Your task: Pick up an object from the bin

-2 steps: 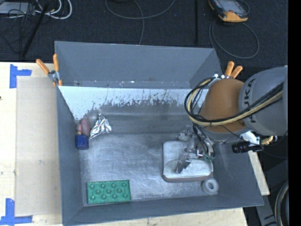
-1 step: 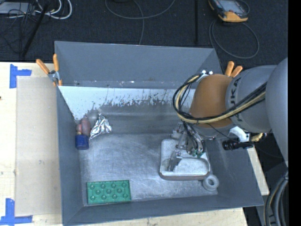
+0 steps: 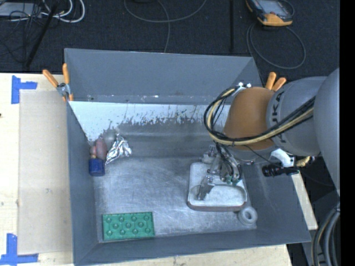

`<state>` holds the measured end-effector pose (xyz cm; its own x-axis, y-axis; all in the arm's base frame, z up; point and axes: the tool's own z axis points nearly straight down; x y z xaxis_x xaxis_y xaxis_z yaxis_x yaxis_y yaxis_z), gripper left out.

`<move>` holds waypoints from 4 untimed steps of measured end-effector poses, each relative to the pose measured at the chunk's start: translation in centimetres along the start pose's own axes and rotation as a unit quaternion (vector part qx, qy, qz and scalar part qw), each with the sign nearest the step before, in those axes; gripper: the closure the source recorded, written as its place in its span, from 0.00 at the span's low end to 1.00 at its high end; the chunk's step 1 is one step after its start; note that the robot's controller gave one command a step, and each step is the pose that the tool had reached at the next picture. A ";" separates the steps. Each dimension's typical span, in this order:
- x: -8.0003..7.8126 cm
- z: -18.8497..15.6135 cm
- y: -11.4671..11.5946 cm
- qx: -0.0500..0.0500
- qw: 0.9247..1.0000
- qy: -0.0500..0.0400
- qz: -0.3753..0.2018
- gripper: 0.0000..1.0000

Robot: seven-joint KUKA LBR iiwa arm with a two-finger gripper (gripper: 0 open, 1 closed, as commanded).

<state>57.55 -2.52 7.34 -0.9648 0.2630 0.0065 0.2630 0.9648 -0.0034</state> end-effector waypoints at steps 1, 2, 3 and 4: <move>-0.5 -0.1 0.6 0.001 0.999 -0.004 -0.046 1.00; -2.5 -0.1 1.7 -0.001 0.999 -0.004 -0.047 1.00; -0.9 -0.4 6.5 -0.003 0.999 -0.006 -0.034 1.00; 8.9 -0.5 4.0 -0.007 0.991 -0.031 -0.129 1.00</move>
Offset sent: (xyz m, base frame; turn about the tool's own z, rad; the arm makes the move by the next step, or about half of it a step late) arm 0.0053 0.0073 -0.0034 -0.0926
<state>50.01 3.68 7.90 -0.9984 0.0076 -0.0559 0.0074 1.0000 0.0048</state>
